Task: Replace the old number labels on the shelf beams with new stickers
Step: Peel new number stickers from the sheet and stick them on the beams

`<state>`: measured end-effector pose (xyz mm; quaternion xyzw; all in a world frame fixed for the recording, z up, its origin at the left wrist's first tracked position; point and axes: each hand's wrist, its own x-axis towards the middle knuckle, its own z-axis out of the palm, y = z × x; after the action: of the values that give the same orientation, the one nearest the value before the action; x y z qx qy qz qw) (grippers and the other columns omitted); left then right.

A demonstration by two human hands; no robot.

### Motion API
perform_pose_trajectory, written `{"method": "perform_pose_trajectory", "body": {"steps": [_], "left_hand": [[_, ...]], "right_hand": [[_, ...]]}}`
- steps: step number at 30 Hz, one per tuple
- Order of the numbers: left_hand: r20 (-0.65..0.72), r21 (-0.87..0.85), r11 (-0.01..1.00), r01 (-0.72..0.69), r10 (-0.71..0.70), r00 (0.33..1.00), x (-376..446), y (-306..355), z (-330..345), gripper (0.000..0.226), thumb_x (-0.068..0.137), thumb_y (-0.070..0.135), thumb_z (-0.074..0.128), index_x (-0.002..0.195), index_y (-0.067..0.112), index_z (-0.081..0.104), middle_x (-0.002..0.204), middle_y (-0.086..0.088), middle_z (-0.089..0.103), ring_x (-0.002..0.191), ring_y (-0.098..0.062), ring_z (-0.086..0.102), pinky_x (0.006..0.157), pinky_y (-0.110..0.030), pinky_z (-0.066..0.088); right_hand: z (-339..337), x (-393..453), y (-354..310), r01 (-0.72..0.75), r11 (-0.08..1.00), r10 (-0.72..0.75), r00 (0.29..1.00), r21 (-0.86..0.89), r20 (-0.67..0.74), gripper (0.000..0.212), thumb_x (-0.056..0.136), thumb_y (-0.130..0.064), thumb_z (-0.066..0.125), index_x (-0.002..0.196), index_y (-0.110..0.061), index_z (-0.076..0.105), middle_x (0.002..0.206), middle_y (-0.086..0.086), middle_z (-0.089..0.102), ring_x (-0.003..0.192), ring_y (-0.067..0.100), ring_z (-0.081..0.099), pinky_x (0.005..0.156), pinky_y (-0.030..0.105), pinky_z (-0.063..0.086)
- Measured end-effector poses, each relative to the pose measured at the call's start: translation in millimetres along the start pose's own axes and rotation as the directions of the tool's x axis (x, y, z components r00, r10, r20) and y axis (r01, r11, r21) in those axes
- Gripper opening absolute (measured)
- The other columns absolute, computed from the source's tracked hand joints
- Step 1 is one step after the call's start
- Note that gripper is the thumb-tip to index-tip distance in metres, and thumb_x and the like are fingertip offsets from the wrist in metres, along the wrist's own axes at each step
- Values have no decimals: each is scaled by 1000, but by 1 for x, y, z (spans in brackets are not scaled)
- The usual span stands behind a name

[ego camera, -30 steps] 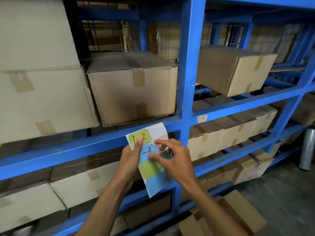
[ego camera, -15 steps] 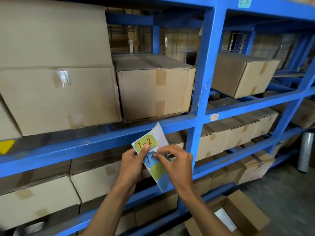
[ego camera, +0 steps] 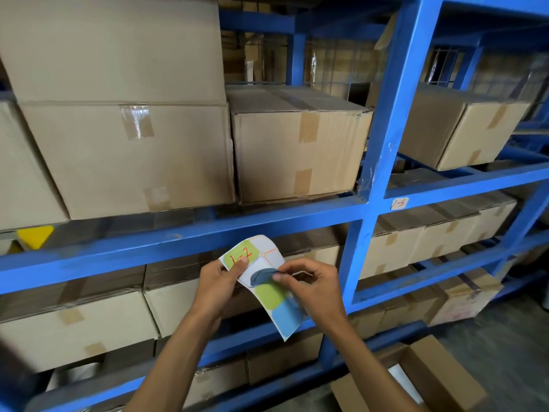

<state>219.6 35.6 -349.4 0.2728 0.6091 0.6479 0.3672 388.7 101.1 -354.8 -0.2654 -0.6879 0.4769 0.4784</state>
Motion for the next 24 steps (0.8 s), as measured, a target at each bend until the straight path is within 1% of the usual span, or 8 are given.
{"method": "perform_pose_trajectory", "body": {"steps": [3, 6, 8, 11, 14, 18, 21, 24], "left_hand": [[-14, 21, 1000, -7, 7, 1000, 0, 0, -4, 15, 95, 13, 63, 104, 7, 73, 98, -8, 79, 77, -15, 73, 72, -29, 57], [-5, 48, 999, -15, 15, 1000, 0, 0, -10, 14, 95, 14, 62, 104, 9, 72, 97, -5, 79, 74, -11, 74, 64, -22, 59], [8, 61, 998, -16, 15, 1000, -1, 0, -12, 14, 96, 15, 62, 104, 10, 73, 97, -4, 79, 77, -13, 75, 68, -24, 60], [32, 70, 997, -18, 16, 999, -3, -1, -16, 13, 95, 18, 63, 102, 14, 73, 98, -2, 80, 83, -16, 76, 75, -29, 61], [39, 93, 995, -18, 15, 999, -6, -3, -18, 15, 95, 22, 63, 102, 15, 73, 100, -3, 80, 88, -19, 76, 83, -38, 60], [42, 59, 997, -45, 43, 998, -11, -3, -20, 13, 95, 20, 63, 100, 16, 74, 98, -2, 81, 90, -20, 76, 88, -42, 59], [15, 32, 996, -78, 78, 997, -14, -3, -19, 12, 94, 17, 64, 100, 15, 74, 95, -2, 81, 86, -17, 76, 86, -40, 59], [-1, 25, 993, -111, 111, 994, -19, -1, -17, 13, 94, 17, 63, 103, 14, 73, 96, -1, 80, 87, -17, 76, 82, -36, 60]], "right_hand": [[5, 4, 2, 5, 1000, -3, 997, -25, 82, 24, 73, -10, 84, 72, -32, 76, 79, -8, 76, 73, 3, 69, 70, 18, 55], [8, 7, 6, 12, 999, -6, 994, -53, 111, 20, 75, -14, 83, 76, -32, 76, 82, -9, 76, 76, 5, 70, 72, 21, 56], [10, 8, 9, 22, 998, -15, 993, -61, 121, 17, 76, -17, 82, 79, -33, 76, 84, -9, 76, 79, 5, 70, 73, 21, 56], [13, 7, 11, 44, 997, -34, 990, -69, 138, 11, 77, -28, 79, 84, -35, 75, 87, -10, 76, 83, 9, 71, 75, 25, 59], [17, 4, 12, 28, 999, -22, 992, -43, 124, 9, 78, -33, 77, 86, -31, 74, 88, -9, 75, 85, 11, 72, 74, 30, 61], [20, 1, 11, -2, 1000, 3, 996, -14, 85, 8, 81, -27, 78, 87, -25, 73, 88, -4, 76, 86, 16, 73, 72, 37, 63], [23, -1, 9, -31, 999, 30, 999, 32, 25, 7, 82, -19, 79, 86, -21, 73, 86, 1, 76, 82, 19, 73, 72, 40, 63], [26, -3, 8, -50, 997, 51, 999, 55, -14, 7, 82, -17, 79, 85, -18, 73, 85, 1, 76, 82, 19, 73, 72, 39, 63]]}}
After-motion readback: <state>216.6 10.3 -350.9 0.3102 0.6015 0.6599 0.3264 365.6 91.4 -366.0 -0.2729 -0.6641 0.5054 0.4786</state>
